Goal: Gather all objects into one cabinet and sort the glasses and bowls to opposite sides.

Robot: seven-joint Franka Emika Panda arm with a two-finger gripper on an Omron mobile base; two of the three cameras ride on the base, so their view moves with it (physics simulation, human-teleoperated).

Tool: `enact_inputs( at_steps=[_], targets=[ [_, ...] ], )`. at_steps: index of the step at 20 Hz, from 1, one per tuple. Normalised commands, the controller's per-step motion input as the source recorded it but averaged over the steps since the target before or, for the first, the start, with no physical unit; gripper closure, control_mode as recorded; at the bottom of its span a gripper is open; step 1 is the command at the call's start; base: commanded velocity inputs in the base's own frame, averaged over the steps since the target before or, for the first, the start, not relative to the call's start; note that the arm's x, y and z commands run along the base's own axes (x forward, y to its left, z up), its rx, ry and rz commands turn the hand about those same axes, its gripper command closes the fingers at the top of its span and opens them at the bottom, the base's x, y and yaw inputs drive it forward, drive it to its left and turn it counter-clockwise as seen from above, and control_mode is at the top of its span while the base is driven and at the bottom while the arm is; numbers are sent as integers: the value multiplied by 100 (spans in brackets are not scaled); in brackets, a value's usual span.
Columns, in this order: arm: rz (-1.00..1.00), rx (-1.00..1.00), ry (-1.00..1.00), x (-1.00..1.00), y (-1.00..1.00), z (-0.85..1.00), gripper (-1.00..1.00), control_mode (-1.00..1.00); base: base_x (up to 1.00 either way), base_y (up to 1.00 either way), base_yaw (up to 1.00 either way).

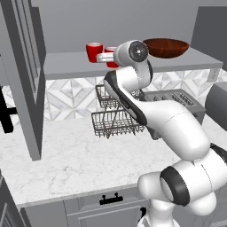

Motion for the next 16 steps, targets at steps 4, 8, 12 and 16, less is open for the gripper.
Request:
enact_inputs(
  at_steps=[4, 8, 12, 16],
  targets=[
    [0, 0, 0, 16, 2, 0, -100, -100, 0, 0, 0],
    [0, 0, 0, 2, 1, 0, -100, -100, 0, 0, 0],
    [0, 0, 0, 0, 0, 0, -100, -100, 0, 0, 0],
    [0, 0, 0, -6, 0, 0, -100, -100, 0, 0, 0]
  ],
)
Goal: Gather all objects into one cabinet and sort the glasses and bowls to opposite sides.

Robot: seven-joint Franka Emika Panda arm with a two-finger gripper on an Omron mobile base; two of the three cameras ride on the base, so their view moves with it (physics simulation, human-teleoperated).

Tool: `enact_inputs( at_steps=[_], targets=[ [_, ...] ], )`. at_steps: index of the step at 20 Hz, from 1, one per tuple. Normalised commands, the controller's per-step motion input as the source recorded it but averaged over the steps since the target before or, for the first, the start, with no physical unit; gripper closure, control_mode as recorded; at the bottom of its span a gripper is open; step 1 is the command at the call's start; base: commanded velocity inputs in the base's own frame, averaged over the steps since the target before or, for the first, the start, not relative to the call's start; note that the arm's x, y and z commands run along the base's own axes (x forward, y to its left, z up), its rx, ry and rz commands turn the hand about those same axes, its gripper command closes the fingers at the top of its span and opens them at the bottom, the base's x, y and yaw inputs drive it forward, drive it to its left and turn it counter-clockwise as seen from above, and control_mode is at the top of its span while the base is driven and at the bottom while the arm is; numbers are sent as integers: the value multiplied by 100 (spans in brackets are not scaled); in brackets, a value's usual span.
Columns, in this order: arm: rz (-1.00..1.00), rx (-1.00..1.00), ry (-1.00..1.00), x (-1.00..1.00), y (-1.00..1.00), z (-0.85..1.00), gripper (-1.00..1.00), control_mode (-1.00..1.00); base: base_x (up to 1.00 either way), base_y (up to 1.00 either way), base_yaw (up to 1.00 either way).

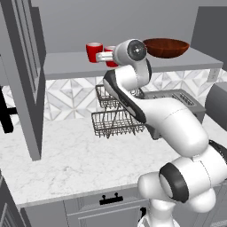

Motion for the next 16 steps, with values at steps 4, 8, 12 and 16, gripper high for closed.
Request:
enact_inputs(
  at_steps=[4, 8, 12, 16],
  targets=[
    [0, 0, 0, -33, -3, 0, -100, -100, 0, 0, 0],
    [0, 0, 0, -47, -19, 2, -100, -100, 0, 0, 0],
    [-1, 0, 0, -58, -54, 4, -100, -100, 0, 0, 0],
    [-4, 0, 0, -73, -70, 8, -100, -100, 0, 0, 0]
  ],
)
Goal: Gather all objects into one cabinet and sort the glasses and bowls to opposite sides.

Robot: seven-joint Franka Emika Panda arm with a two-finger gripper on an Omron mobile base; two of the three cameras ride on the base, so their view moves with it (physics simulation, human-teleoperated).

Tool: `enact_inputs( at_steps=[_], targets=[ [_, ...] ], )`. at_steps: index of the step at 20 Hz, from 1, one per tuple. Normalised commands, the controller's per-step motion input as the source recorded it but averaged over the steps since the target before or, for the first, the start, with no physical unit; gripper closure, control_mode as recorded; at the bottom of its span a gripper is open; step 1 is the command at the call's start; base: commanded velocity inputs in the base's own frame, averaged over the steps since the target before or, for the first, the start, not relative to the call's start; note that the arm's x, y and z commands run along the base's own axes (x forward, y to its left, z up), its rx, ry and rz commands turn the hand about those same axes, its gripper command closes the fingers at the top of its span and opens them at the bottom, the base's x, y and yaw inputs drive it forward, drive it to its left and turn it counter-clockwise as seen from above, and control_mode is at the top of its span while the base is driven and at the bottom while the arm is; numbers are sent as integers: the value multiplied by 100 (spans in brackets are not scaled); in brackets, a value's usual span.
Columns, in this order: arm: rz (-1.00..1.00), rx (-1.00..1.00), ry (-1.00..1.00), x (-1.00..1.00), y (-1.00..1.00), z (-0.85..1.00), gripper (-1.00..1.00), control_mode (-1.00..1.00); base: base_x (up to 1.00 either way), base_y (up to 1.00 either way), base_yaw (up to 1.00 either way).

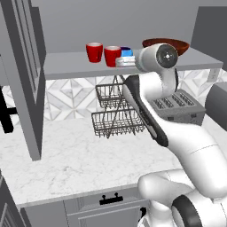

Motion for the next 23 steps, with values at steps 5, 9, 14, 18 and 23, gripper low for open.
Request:
enact_inputs(
  at_steps=[5, 9, 14, 18, 23],
  targets=[
    [-6, 0, 0, -89, -66, 10, -100, -100, 0, 0, 0],
    [-5, 0, 1, -97, -51, 1, -100, -100, 0, 0, 0],
    [-1, 2, 0, -92, -34, 0, -100, -100, 0, 0, 0],
    [0, 1, 2, -88, -16, 0, -100, -100, 0, 0, 0],
    [0, 1, 5, -74, -12, 0, -100, -100, 0, 0, 0]
  ],
)
